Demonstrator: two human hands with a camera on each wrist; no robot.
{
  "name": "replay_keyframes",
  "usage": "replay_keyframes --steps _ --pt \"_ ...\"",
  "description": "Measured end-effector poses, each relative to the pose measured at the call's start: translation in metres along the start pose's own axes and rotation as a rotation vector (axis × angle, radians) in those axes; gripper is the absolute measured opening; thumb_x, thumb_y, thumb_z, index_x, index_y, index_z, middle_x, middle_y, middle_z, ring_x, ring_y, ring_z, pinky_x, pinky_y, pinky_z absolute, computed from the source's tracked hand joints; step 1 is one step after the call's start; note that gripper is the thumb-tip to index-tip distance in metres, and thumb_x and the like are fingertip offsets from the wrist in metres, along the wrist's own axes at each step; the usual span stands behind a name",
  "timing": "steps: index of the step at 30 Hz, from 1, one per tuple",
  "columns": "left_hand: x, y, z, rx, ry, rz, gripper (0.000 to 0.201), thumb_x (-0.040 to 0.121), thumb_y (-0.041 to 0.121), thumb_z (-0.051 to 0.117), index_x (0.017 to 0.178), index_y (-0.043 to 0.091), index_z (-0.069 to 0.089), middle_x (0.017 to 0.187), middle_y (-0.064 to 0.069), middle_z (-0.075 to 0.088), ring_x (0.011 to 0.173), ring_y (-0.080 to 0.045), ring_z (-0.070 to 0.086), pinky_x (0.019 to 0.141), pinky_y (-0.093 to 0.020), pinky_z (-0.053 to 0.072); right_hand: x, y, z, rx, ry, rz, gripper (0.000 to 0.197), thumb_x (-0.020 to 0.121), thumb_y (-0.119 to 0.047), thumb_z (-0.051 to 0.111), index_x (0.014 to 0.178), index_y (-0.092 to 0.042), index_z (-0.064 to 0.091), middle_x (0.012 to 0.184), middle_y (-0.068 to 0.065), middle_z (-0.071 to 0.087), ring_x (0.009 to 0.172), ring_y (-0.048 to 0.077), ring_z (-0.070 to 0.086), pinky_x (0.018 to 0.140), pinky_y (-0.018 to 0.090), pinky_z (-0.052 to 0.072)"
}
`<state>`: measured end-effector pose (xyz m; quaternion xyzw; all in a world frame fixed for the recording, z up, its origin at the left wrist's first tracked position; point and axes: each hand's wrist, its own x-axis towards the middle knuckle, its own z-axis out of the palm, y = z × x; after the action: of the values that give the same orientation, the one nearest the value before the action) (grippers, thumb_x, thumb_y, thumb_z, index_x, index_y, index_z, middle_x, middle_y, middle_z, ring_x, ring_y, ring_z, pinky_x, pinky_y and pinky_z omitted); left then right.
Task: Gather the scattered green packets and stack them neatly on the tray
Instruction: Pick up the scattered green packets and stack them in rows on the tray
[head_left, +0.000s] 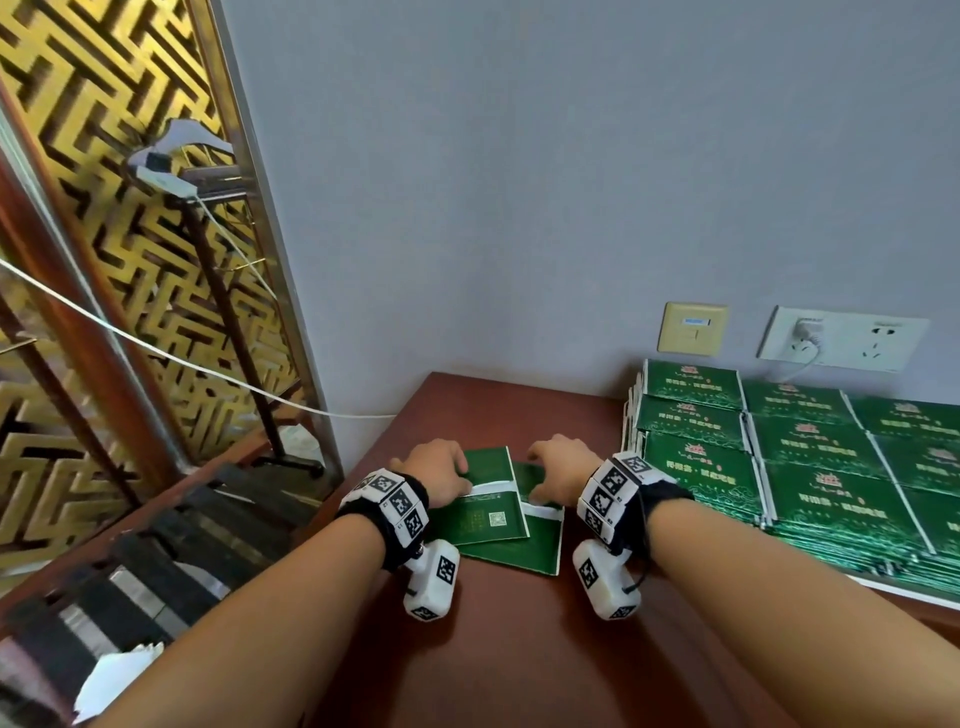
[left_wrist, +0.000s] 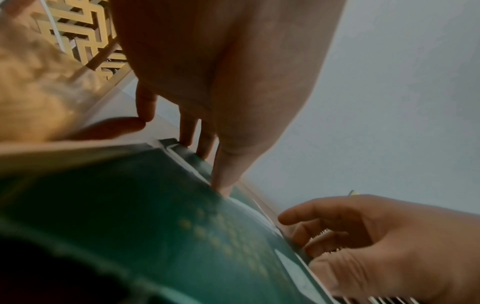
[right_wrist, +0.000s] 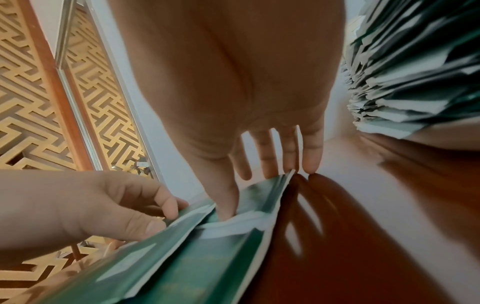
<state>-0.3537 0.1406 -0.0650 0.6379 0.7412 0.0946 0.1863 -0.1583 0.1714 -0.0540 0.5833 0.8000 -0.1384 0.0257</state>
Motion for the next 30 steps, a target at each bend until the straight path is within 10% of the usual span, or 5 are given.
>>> replay_keyframes --steps 11,25,30 --pt "-0.009 -0.001 -0.006 0.007 0.027 -0.028 0.069 0.067 0.029 0.083 0.126 0.034 0.048 0.126 0.001 0.046 0.120 -0.026 0.047 0.103 -0.052 0.033 -0.004 -0.002 0.001 0.064 0.009 0.017 0.064 0.071 -0.031 0.082 0.126 -0.012 0.058 0.125 0.009 0.049 0.104 0.025 0.056 0.092 0.032 0.050" --pt "-0.064 -0.009 -0.034 0.066 0.172 0.051 0.023 0.077 0.006 0.056 0.079 0.029 0.057 0.098 0.005 0.065 0.099 -0.023 0.062 0.096 -0.043 0.048 -0.053 -0.005 -0.016 0.141 0.190 -0.080 0.024 0.078 -0.003 0.057 0.087 -0.025 0.059 0.090 -0.005 0.060 0.085 0.016 0.058 0.073 0.026 0.049" --pt "-0.075 -0.012 -0.029 0.064 0.049 0.115 0.022 0.075 0.014 0.073 0.076 0.030 0.057 0.090 0.010 0.064 0.093 -0.016 0.063 0.089 -0.036 0.053 -0.067 -0.009 -0.012 0.134 0.158 -0.132 0.023 0.077 -0.003 0.058 0.079 -0.026 0.056 0.085 -0.008 0.059 0.083 0.013 0.057 0.069 0.022 0.041"
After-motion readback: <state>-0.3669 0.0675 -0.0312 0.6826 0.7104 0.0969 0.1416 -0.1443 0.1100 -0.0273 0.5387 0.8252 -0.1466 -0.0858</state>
